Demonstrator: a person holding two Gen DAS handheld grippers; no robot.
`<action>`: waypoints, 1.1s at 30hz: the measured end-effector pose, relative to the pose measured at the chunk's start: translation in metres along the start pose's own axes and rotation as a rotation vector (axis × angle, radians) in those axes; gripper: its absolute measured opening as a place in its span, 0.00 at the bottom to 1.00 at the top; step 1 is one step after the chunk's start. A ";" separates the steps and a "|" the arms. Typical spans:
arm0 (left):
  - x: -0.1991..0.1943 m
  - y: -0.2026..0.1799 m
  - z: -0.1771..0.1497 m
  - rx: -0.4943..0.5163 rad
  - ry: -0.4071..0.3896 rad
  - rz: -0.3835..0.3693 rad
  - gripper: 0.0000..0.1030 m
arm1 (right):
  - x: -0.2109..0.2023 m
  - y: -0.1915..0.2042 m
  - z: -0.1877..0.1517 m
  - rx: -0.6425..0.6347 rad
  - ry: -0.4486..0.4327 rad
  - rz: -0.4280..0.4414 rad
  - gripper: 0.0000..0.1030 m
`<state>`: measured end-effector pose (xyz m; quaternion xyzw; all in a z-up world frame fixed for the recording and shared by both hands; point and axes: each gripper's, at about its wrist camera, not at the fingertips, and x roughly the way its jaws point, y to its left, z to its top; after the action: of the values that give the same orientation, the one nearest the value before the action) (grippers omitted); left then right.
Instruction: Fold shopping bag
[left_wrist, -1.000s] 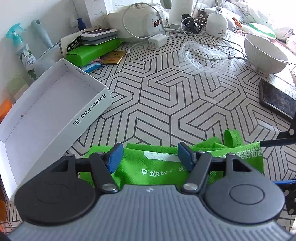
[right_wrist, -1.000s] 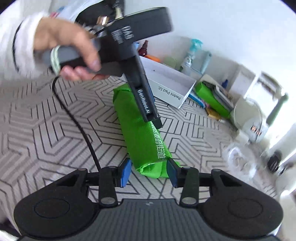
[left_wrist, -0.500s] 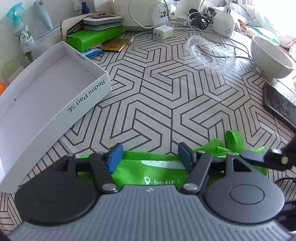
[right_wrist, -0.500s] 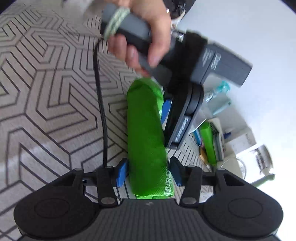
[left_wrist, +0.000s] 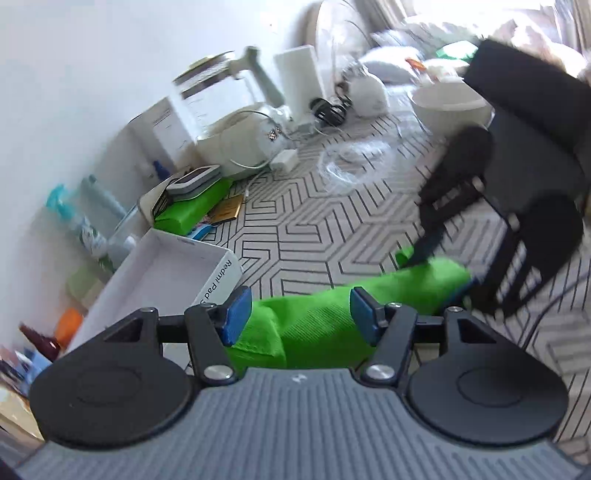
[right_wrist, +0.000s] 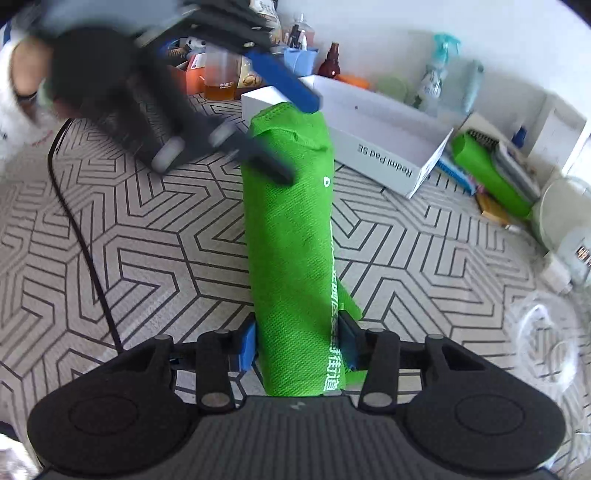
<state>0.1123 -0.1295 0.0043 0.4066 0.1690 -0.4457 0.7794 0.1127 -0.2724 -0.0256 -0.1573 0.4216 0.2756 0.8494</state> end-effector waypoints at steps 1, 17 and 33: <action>0.003 -0.011 -0.001 0.075 0.005 0.015 0.60 | 0.001 -0.006 0.003 0.010 0.021 0.026 0.43; 0.045 -0.057 0.004 0.550 0.047 0.003 0.78 | 0.010 -0.020 0.036 -0.073 0.206 0.174 0.43; 0.029 -0.078 0.011 0.554 0.162 -0.018 0.66 | 0.007 -0.062 0.014 0.298 0.226 0.507 0.44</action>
<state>0.0621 -0.1756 -0.0447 0.6367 0.1062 -0.4480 0.6185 0.1619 -0.3127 -0.0209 0.0495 0.5749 0.3945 0.7152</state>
